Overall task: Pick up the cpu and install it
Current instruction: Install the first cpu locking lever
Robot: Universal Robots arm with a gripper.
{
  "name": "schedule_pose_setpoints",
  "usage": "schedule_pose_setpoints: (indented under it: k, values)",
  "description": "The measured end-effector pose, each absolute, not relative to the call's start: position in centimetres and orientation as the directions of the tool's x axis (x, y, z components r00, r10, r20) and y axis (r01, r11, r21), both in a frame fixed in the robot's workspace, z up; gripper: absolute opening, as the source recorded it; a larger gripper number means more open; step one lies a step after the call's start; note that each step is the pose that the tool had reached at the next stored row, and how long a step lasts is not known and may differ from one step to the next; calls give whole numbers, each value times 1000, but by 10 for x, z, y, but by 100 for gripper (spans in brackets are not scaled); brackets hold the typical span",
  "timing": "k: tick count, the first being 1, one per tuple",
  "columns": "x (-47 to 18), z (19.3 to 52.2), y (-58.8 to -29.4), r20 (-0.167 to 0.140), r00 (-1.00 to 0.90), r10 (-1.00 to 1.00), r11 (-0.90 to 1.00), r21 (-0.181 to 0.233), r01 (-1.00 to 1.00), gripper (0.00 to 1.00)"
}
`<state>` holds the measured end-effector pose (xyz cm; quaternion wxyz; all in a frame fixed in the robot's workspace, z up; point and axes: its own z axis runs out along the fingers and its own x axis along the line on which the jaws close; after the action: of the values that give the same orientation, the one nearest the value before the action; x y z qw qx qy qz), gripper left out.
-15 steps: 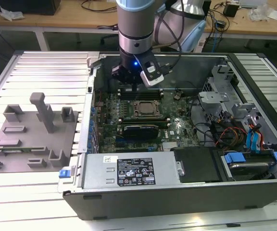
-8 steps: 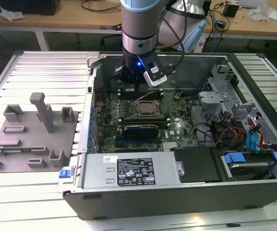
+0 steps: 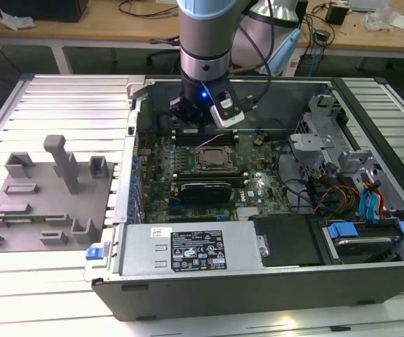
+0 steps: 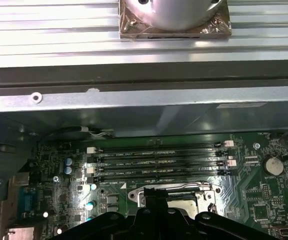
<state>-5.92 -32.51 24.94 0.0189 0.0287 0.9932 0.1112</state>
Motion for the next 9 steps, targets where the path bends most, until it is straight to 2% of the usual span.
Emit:
schedule_pose_setpoints:
  k: [9]
  values:
    - [-56, 247, -325, -32, -994, 103, 973, 211, 94, 11]
